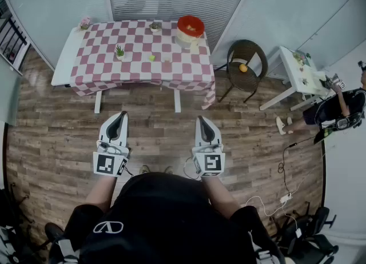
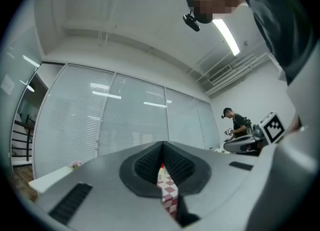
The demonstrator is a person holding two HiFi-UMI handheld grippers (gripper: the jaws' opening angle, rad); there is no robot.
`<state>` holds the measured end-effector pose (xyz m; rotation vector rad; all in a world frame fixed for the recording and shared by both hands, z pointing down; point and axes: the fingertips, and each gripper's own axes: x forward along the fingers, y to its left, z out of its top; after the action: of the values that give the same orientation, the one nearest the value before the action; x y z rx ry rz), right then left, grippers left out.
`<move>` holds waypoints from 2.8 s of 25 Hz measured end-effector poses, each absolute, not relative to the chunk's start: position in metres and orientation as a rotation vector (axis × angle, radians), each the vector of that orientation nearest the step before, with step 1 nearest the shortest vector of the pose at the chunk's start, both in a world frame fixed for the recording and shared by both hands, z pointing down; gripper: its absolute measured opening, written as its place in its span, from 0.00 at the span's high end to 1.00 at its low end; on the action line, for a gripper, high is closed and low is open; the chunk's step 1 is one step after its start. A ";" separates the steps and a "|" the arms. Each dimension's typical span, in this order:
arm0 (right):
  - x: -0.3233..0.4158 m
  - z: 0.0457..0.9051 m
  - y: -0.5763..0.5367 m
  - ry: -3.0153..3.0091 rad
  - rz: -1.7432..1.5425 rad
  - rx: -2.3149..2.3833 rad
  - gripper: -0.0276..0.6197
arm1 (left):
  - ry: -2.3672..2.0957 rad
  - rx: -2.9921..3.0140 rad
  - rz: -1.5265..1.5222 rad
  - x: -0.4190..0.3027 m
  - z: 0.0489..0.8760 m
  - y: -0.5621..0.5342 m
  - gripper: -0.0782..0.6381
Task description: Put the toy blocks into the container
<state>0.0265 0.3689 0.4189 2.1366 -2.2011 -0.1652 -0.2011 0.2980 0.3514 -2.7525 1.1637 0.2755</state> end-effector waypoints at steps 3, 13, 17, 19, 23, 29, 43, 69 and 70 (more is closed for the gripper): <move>0.026 0.415 0.368 -2.196 -0.172 2.127 0.96 | 1.167 -2.754 0.278 -0.201 0.350 0.298 0.88; 0.032 0.418 0.370 -2.183 -0.178 2.141 0.96 | 1.174 -2.751 0.277 -0.198 0.350 0.300 0.88; 0.032 0.422 0.370 -2.197 -0.166 2.130 0.96 | 1.177 -2.752 0.272 -0.197 0.351 0.300 0.88; 0.035 0.424 0.369 -2.205 -0.145 2.133 0.96 | 1.183 -2.750 0.272 -0.195 0.351 0.300 0.88; 0.039 0.428 0.366 -2.221 -0.142 2.116 0.96 | 1.203 -2.744 0.266 -0.191 0.354 0.298 0.88; 0.053 0.424 0.358 -2.269 -0.180 2.057 0.96 | 1.259 -2.725 0.254 -0.173 0.358 0.296 0.88; 0.096 0.434 0.280 -2.371 -0.177 2.037 0.95 | 1.270 -2.708 0.221 -0.127 0.370 0.229 0.88; 0.116 0.427 -0.035 -2.171 -0.174 2.144 0.95 | 1.066 -2.868 0.218 -0.093 0.388 -0.121 0.88; 0.117 0.427 -0.040 -2.179 -0.173 2.136 0.95 | 1.069 -2.874 0.199 -0.092 0.393 -0.124 0.88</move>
<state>0.1166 -0.0402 0.4272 2.1365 -2.1790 -0.1730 -0.0919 -0.1237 0.3927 -2.8738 1.0686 0.1991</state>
